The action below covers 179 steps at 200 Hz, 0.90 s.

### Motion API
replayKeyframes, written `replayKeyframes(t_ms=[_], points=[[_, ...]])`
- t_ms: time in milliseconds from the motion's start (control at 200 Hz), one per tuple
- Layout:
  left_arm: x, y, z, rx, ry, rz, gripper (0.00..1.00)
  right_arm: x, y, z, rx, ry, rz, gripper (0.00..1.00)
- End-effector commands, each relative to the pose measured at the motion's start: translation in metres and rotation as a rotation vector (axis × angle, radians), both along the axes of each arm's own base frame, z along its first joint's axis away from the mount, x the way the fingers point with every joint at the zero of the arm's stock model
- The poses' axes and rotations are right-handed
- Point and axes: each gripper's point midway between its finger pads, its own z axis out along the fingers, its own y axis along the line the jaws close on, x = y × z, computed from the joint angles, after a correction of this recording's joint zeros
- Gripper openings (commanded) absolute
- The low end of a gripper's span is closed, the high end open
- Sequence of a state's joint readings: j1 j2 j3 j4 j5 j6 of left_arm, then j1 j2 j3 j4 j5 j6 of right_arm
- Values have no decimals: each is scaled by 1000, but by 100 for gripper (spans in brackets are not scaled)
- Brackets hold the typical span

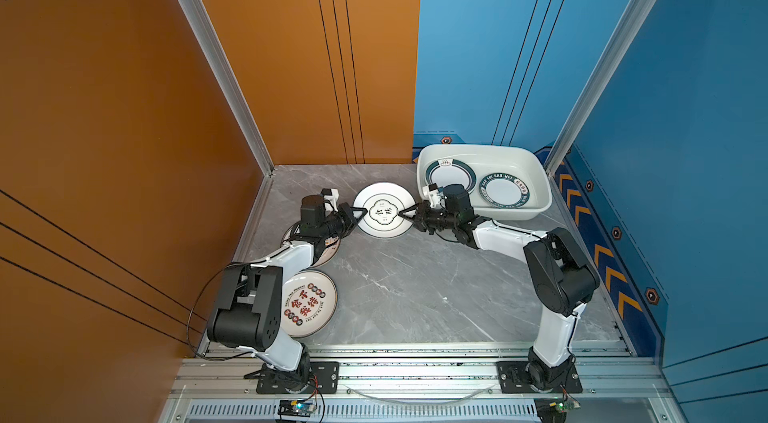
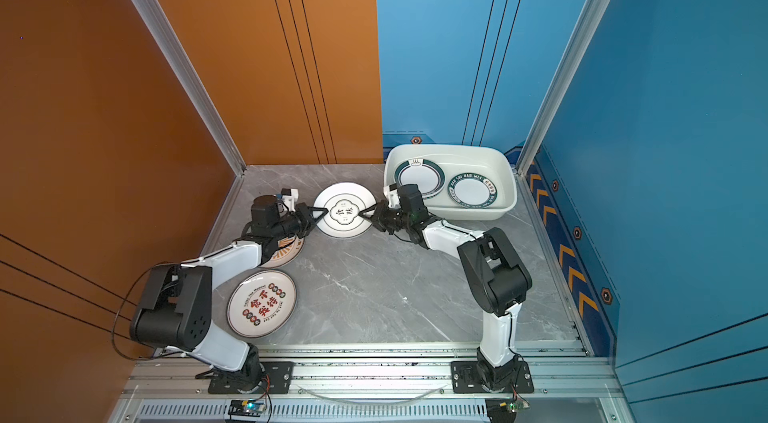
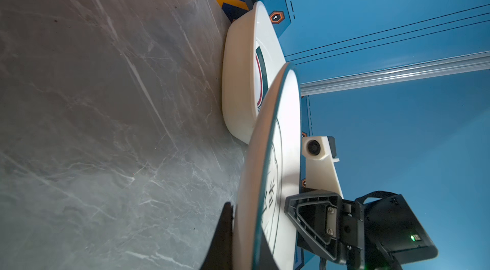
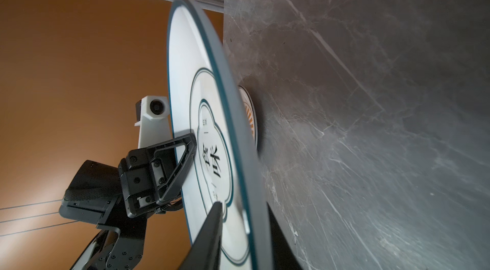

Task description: Place the plates into the plastic bin on the countertop

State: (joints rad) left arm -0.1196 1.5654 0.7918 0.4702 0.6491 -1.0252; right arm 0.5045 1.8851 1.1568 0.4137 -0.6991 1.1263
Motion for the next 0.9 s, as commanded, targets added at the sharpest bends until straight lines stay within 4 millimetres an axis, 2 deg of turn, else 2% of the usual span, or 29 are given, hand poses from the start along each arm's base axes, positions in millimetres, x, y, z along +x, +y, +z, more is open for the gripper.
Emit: replayKeyframes(t_ms=[0,195,260,471,676,791,816,831,891], points=[[-12,-27,16,-36,-40,-113,0,-10,17,43,136,-120,89,20],[-15,-34,16,-34,-42,-130,0,-8,14,41,159,-114,79,4],[-16,-35,15,-32,-40,-133,4,-7,11,43,162,-118,70,0],[-18,-35,9,-24,-34,-138,43,4,-13,48,126,-129,11,0],[-21,-35,9,-3,-36,-147,66,22,-50,55,-27,-150,-49,0],[-24,-32,12,53,-45,-147,84,33,-73,60,-122,-161,-86,0],[-25,-31,13,65,-45,-145,85,35,-78,61,-137,-161,-97,0],[-26,-30,14,75,-48,-146,91,37,-82,62,-145,-160,-103,0],[-28,-27,17,111,-57,-142,97,45,-97,63,-170,-155,-134,0]])
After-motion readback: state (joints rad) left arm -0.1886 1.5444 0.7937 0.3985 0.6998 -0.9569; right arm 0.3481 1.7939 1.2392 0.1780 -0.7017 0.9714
